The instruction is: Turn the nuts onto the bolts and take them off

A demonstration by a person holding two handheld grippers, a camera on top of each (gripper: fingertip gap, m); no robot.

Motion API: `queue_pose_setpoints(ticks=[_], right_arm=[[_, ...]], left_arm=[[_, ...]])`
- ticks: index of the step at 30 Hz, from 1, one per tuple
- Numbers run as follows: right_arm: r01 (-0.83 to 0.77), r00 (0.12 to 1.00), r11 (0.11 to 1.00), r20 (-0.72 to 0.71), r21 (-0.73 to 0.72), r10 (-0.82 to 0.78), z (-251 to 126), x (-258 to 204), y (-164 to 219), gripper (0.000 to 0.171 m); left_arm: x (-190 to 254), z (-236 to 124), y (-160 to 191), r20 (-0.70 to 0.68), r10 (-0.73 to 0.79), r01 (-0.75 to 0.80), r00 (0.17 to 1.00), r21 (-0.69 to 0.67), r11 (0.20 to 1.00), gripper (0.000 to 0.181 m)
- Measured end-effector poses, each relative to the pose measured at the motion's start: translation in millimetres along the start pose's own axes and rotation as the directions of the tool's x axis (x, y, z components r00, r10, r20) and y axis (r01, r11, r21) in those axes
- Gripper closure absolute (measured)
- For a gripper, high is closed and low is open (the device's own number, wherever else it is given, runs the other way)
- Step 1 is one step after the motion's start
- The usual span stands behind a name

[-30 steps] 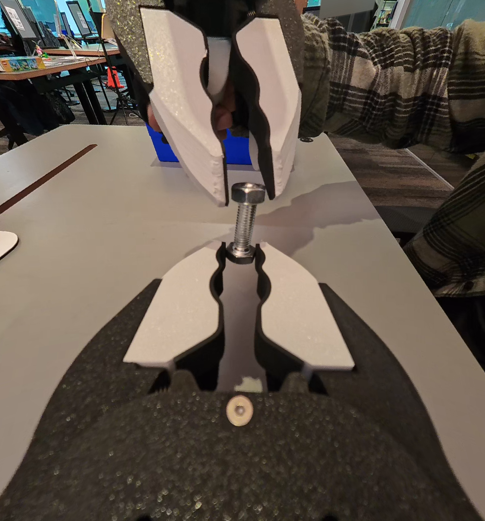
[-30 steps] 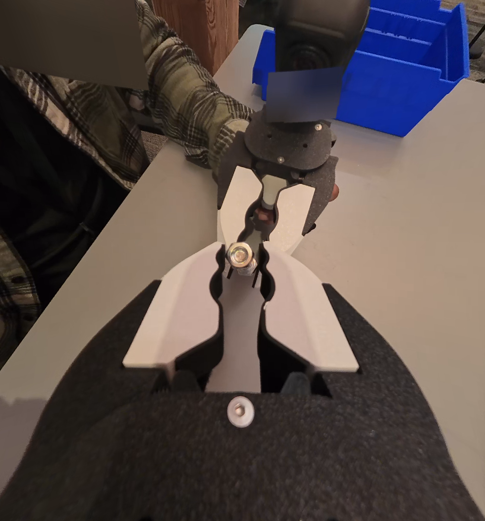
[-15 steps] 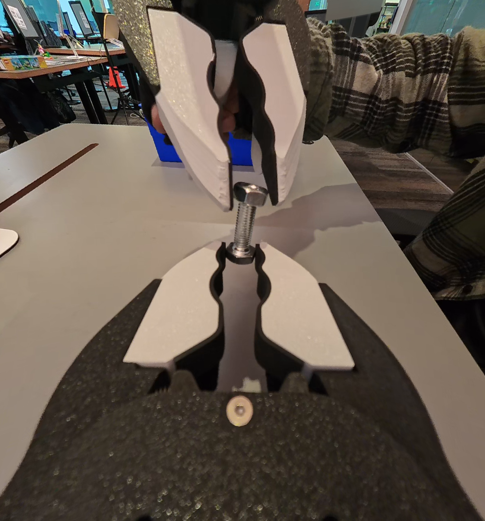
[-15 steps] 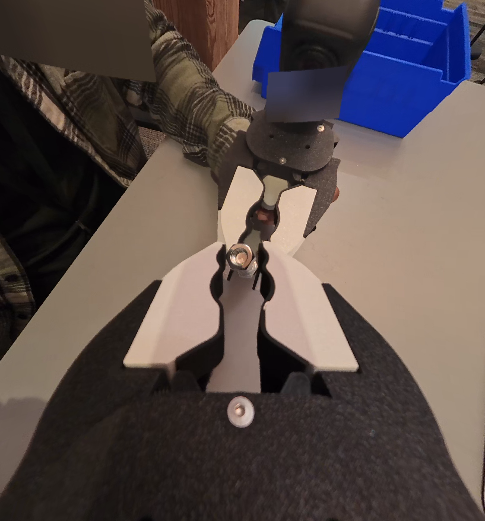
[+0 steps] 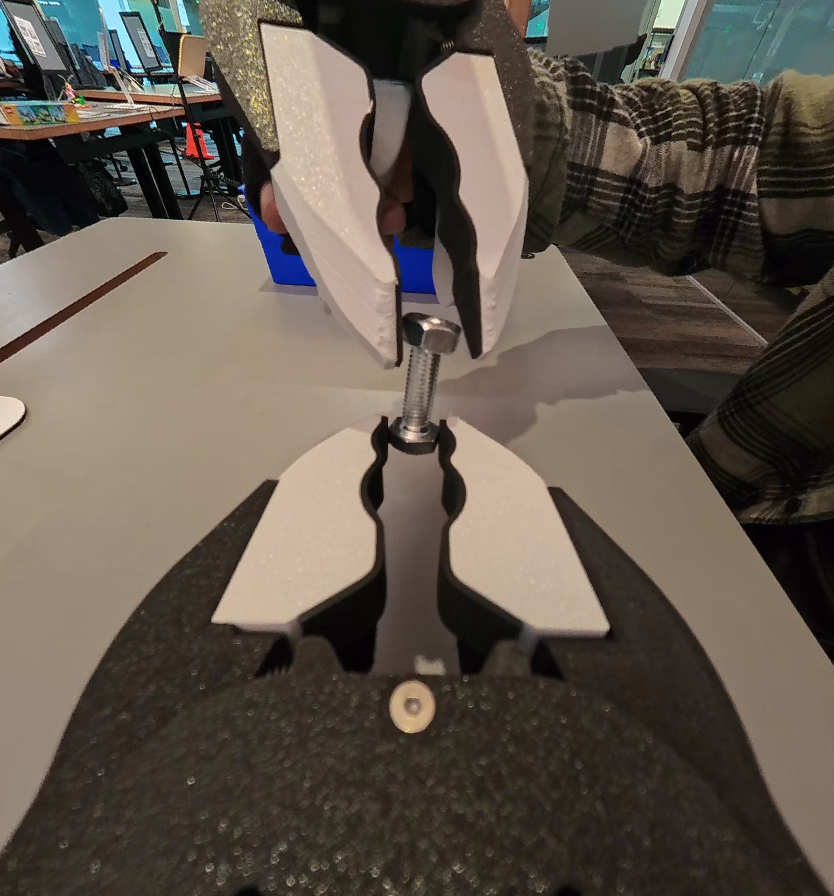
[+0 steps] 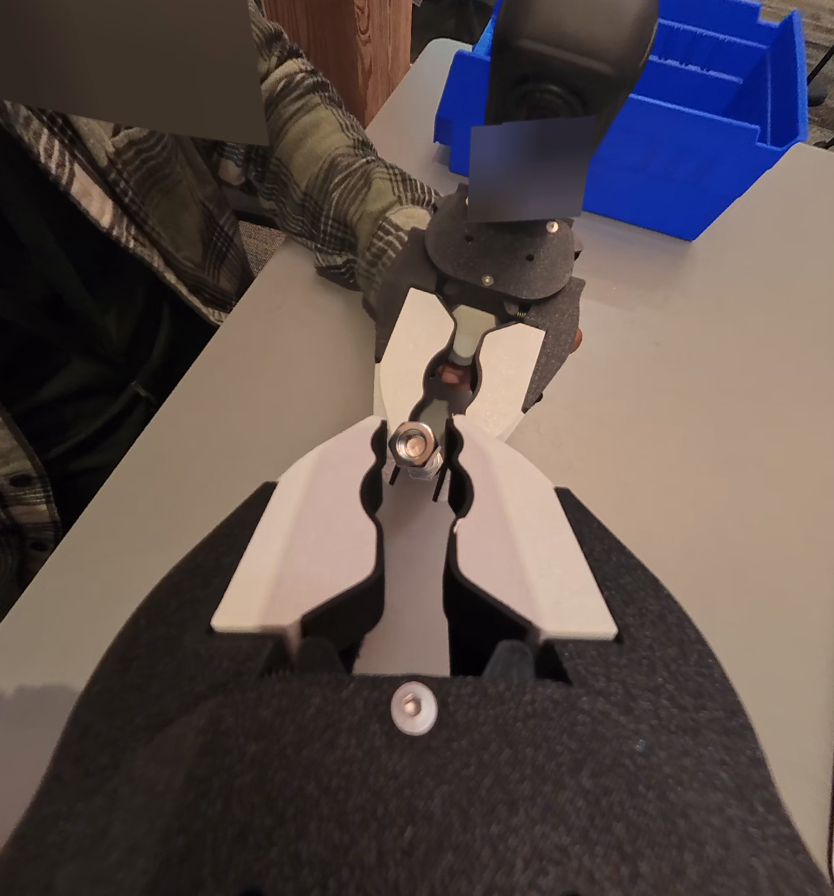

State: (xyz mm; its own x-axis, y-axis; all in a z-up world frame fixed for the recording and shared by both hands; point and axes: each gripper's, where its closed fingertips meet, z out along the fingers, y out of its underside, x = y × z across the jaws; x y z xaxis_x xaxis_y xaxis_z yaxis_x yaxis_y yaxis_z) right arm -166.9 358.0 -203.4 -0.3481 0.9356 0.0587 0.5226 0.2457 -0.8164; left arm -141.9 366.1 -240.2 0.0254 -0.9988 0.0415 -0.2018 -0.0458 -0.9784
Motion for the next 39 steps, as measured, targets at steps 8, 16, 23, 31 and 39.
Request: queue_pose_setpoints(ticks=[8, 16, 23, 31, 39], right_arm=[[-0.009, 0.999, 0.999, -0.053, 0.042, 0.011, -3, 8, -9, 0.137], [-0.123, 0.813, 0.924, -0.497, 0.362, 0.303, -50, 51, -27, 0.093], [-0.149, 0.473, 0.719, -0.59, 0.679, 0.655, -56, 36, -2, 0.106], [-0.07, 0.479, 0.822, -0.704, 0.566, 0.525, -23, 41, -22, 0.122], [-0.069, 0.514, 0.843, -0.705, 0.534, 0.489, -11, 44, -25, 0.145]], left_arm=[[-3, -3, -4, 0.013, -0.014, 0.014, 1.0, 0.03, 0.999, 0.162], [-14, -12, -13, 0.038, -0.086, 0.081, 0.996, 0.115, 0.99, 0.162], [-23, -20, -22, 0.045, -0.171, 0.159, 0.984, 0.208, 0.965, 0.162], [-20, -18, -23, 0.038, -0.175, 0.164, 0.984, 0.208, 0.964, 0.162], [-20, -19, -24, 0.037, -0.166, 0.155, 0.985, 0.206, 0.966, 0.162]])
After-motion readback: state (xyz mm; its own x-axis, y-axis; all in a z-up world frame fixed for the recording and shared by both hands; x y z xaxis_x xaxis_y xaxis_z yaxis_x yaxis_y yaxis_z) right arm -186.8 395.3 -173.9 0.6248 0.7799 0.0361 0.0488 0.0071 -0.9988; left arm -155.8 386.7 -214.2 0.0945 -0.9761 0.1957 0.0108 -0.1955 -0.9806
